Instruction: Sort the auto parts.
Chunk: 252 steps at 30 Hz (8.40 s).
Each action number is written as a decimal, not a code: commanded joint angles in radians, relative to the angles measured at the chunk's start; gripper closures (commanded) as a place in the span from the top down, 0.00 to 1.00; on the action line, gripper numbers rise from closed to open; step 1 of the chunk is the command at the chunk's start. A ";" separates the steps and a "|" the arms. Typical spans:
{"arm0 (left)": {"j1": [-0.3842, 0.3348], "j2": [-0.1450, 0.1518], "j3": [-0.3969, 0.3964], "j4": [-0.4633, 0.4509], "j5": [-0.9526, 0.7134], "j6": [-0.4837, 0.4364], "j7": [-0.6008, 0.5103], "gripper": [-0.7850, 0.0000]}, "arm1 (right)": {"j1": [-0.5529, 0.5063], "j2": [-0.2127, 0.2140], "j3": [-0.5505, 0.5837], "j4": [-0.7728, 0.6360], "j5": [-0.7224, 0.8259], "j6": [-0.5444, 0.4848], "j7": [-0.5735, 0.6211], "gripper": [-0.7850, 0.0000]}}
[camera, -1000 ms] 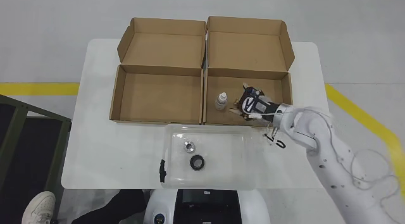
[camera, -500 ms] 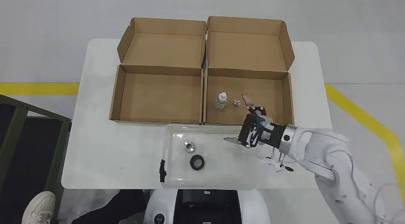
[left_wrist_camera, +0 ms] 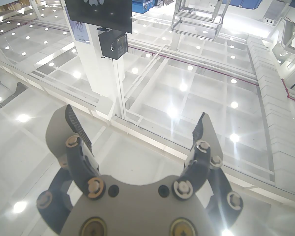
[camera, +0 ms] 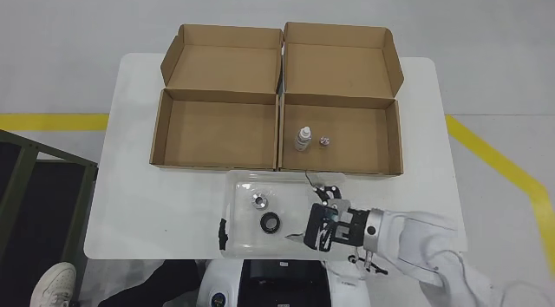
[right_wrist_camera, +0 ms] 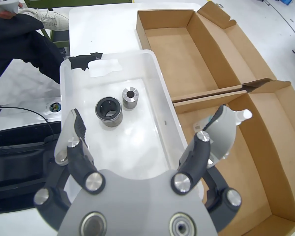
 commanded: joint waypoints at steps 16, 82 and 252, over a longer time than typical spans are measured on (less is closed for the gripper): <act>0.000 0.000 0.000 0.000 0.000 0.000 0.000 1.00 | 0.082 -0.026 -0.192 0.071 -0.059 0.068 0.075 1.00; 0.000 0.000 0.000 0.000 0.000 0.000 0.000 1.00 | 0.076 -0.045 -0.325 -0.004 -0.045 0.217 0.166 1.00; 0.000 0.000 0.000 0.000 0.000 0.000 0.000 1.00 | 0.281 -0.048 -0.333 0.182 0.165 0.133 0.304 0.00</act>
